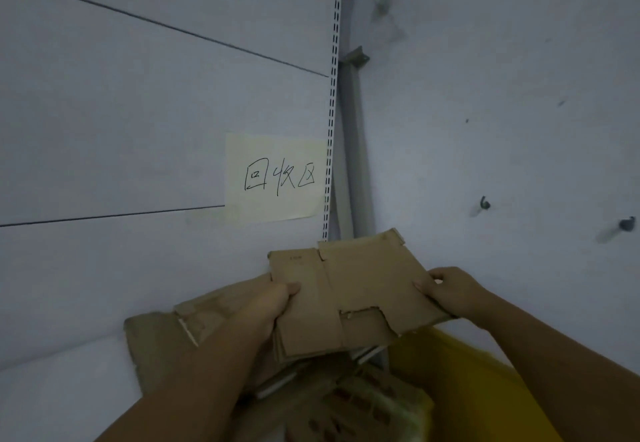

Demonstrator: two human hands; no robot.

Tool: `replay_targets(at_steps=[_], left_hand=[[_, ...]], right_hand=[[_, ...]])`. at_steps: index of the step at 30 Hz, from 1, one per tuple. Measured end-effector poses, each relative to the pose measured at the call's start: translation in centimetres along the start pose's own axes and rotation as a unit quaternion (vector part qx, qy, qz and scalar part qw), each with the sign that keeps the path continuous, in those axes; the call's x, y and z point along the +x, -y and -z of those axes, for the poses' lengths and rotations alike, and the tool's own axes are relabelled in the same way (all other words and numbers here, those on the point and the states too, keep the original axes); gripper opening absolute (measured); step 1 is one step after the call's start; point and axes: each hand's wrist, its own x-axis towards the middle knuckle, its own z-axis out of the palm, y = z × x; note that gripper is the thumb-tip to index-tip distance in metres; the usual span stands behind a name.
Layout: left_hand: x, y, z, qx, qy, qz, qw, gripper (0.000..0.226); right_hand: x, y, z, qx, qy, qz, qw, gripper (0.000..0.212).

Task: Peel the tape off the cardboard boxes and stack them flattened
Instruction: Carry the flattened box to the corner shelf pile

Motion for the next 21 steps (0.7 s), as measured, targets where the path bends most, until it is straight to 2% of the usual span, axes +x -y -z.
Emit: replay_targets(at_steps=[3,7,11,16,18,20,21], left_hand=[[1.2,0.1,1.4,0.004,-0.04,0.024,0.999,0.046],[1.9,-0.5,4.2,0.07,-0.145,-0.004,0.987,0.05],[1.0,-0.9,5.8,0.122,-0.24,-0.005,0.963,0.05],[0.2,-0.4,4.9,0.157,-0.312,0.018,0.937,0.053],[0.2,-0.1,4.1,0.24,-0.371,0.017,0.897,0.062],[-0.4,0.4,2.8,0.393,-0.423,0.043,0.815,0.066],[-0.5,0.9,2.2,0.47,-0.425,0.037,0.773,0.058]], right_hand=[[4.4,0.0,-1.8,-0.02,0.038,0.029,0.999,0.043],[9.5,1.2,-5.4,-0.011,0.103,0.086,0.991,0.051],[13.0,3.3,-7.9,-0.02,0.191,0.144,0.971,0.044],[16.2,4.2,-9.2,-0.12,0.25,0.22,0.935,0.039],[17.0,3.7,-9.6,-0.157,0.259,0.269,0.914,0.052],[17.4,2.4,-10.8,-0.229,0.251,0.319,0.885,0.057],[17.5,1.8,-11.5,-0.257,0.244,0.347,0.868,0.052]])
